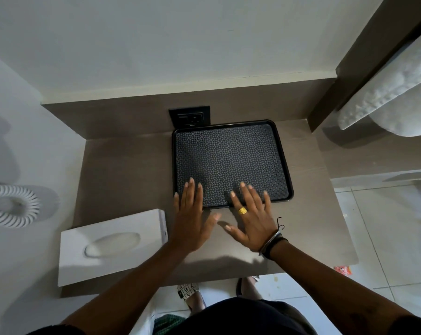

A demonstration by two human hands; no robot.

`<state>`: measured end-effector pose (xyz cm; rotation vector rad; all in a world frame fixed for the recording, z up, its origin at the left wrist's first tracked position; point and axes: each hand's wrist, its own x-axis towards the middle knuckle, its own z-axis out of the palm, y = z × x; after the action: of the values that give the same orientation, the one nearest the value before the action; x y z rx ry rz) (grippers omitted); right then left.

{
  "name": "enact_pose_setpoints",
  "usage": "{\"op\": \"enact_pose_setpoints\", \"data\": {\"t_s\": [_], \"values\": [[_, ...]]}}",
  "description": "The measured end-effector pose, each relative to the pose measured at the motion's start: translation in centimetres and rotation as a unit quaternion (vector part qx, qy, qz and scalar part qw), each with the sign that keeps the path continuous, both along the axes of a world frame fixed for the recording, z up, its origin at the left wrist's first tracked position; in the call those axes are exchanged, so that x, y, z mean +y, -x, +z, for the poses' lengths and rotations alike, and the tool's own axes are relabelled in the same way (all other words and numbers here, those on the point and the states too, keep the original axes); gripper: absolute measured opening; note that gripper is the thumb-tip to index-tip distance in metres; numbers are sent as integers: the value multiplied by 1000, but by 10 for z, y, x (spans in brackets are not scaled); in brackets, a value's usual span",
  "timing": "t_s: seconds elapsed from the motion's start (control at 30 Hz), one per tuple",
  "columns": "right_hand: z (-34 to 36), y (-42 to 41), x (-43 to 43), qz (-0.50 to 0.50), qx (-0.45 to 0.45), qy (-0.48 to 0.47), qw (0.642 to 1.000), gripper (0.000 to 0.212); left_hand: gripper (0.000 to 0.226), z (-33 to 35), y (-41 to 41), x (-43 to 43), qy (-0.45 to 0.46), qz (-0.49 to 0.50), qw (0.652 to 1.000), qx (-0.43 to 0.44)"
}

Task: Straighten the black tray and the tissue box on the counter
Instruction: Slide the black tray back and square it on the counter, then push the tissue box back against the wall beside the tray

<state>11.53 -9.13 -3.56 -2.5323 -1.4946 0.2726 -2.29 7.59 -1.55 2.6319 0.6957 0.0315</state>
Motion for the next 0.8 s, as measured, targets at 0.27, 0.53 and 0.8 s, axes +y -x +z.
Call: {"op": "enact_pose_setpoints", "data": {"t_s": [0.27,0.53,0.8], "values": [[-14,79,28,193,17,60,979,89,119,29,113,101,-57,-63,988,132],[-23,101,53,187,5,125,974,97,154,29,194,164,-60,-146,955,252],[-18,104,55,185,-12,147,972,98,148,21,197,157,-37,-96,975,198]]}}
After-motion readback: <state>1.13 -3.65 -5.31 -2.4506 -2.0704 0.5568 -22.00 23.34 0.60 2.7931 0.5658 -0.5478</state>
